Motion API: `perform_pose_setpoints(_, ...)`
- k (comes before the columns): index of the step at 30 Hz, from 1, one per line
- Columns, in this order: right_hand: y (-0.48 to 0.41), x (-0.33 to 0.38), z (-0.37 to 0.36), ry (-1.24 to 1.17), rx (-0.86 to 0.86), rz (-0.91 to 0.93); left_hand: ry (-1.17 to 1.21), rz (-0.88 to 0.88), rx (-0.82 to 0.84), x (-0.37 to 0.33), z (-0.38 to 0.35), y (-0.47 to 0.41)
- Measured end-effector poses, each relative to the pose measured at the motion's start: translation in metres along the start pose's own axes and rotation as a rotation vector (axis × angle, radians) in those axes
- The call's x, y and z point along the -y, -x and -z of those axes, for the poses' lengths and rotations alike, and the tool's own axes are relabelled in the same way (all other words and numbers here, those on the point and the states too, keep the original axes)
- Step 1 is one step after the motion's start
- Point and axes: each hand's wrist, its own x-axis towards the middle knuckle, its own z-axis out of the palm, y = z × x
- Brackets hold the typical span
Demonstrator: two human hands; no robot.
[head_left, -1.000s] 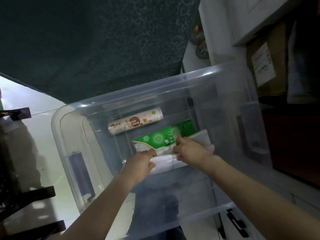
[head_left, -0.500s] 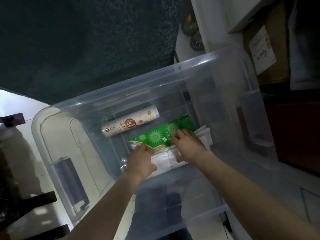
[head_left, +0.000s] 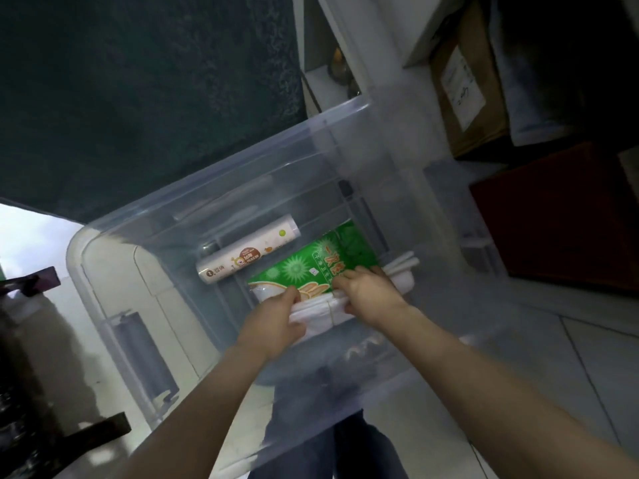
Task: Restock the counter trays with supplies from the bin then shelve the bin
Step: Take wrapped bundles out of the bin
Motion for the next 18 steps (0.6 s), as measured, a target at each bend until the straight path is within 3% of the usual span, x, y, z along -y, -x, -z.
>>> perform_pose_setpoints(4, 0.032, 0.006, 0.027, -0.049, -0.111, -0.016, -0.127, -0.096, -0.118, -0.021, 0.034, 0.022)
perform_pose_setpoints(18, 0.266, 0.06, 0.164, 0.186, -0.855, 0.009, -0.48, -0.568, -0.632, -0.171, 0.185, 0.223)
